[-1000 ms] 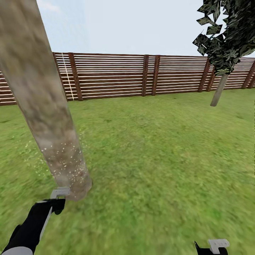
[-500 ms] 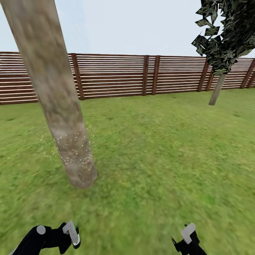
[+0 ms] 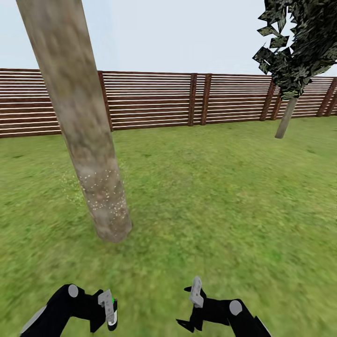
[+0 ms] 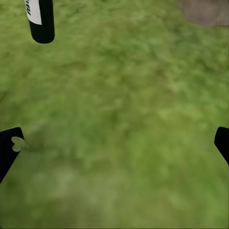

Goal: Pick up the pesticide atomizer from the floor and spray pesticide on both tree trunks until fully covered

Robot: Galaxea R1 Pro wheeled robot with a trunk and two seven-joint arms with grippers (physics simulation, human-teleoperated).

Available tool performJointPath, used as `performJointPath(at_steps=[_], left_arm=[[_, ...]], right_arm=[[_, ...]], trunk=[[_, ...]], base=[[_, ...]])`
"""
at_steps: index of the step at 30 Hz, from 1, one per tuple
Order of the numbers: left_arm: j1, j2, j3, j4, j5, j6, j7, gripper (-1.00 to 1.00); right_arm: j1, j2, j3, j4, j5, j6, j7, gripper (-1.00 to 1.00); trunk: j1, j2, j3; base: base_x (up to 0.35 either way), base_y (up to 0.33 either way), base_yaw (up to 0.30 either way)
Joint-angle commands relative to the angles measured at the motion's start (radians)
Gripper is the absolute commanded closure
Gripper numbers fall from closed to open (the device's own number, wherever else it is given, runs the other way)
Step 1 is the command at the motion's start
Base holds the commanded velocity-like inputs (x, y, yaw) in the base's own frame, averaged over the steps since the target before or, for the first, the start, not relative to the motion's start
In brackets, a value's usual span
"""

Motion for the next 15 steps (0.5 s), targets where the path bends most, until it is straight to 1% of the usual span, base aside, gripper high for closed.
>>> performJointPath(at_steps=[1, 2, 3, 4, 5, 6, 7, 8, 9, 10, 11, 12, 15], left_arm=[[0.0, 0.0, -0.021, 0.0, 0.001, 0.0, 0.0, 1.0], [0.0, -0.001, -0.063, 0.0, 0.001, 0.002, 0.001, 1.0], [-0.001, -0.005, -0.089, -0.001, 0.0, 0.004, 0.001, 1.0], [-0.001, -0.012, -0.096, -0.001, 0.0, 0.004, 0.001, 1.0], [-0.002, -0.023, -0.103, -0.001, -0.002, 0.004, 0.001, 1.0], [-0.002, -0.028, -0.106, -0.001, -0.002, 0.004, 0.001, 1.0], [-0.002, -0.039, -0.108, -0.001, -0.002, 0.003, 0.001, 1.0], [-0.002, -0.049, -0.11, -0.002, -0.003, 0.003, 0.001, 1.0], [-0.002, -0.06, -0.119, -0.002, -0.007, 0.003, 0.001, 1.0], [-0.002, -0.074, -0.142, -0.002, -0.03, 0.009, 0.001, 1.0], [-0.003, -0.083, -0.155, -0.002, -0.056, 0.028, 0.002, 1.0], [-0.003, -0.091, -0.16, -0.002, -0.069, 0.045, 0.002, 1.0], [-0.017, -0.114, -0.17, -0.002, -0.083, 0.067, 0.001, 1.0]], right_arm=[[0.0, 0.008, 0.0, -0.001, 0.0, 0.0, 0.001, -1.0], [0.0, 0.015, 0.0, -0.002, 0.0, 0.0, 0.002, -1.0], [0.0, 0.018, 0.0, -0.001, -0.001, 0.0, 0.002, -1.0], [0.0, 0.019, 0.0, -0.001, -0.001, 0.0, 0.002, -1.0], [0.0, 0.021, 0.0, -0.001, -0.001, 0.001, 0.002, 1.0], [0.0, 0.021, 0.0, -0.001, 0.0, 0.001, 0.002, 1.0], [-0.001, 0.023, 0.0, -0.002, 0.0, 0.002, 0.003, 1.0], [-0.002, 0.031, 0.0, -0.003, 0.0, 0.002, 0.006, 1.0], [-0.003, 0.047, 0.001, -0.003, 0.001, 0.003, 0.009, 1.0], [-0.004, 0.061, 0.001, -0.007, 0.002, 0.003, 0.017, 1.0], [-0.005, 0.067, 0.002, -0.013, 0.002, 0.003, 0.028, 1.0], [-0.006, 0.07, 0.002, -0.016, 0.002, 0.003, 0.034, 1.0], [-0.012, 0.073, 0.002, -0.018, 0.002, 0.003, 0.043, 1.0]], trunk=[[0.0, 0.0, 0.0], [0.0, 0.0, 0.0], [0.0, 0.0, 0.0], [0.0, 0.0, 0.0], [0.0, 0.0, 0.0], [0.0, 0.0, 0.0], [0.0, 0.0, 0.0], [0.0, 0.0, 0.0], [0.0, 0.0, 0.0], [0.0, 0.0, 0.0], [0.0, 0.0, 0.0], [0.0, 0.0, 0.0], [0.0, 0.0, 0.0]], base=[[0.0, 0.0, 0.0], [0.0, 0.0, 0.0], [0.0, 0.0, 0.0], [0.0, 0.0, 0.0], [0.0, 0.0, 0.0], [0.0, 0.0, 0.0], [0.0, 0.0, 0.0], [0.0, 0.0, 0.0], [0.0, 0.0, 0.0], [0.0, 0.0, 0.0], [0.0, 0.0, 0.0], [0.0, 0.0, 0.0], [0.0, 0.0, 0.0]])
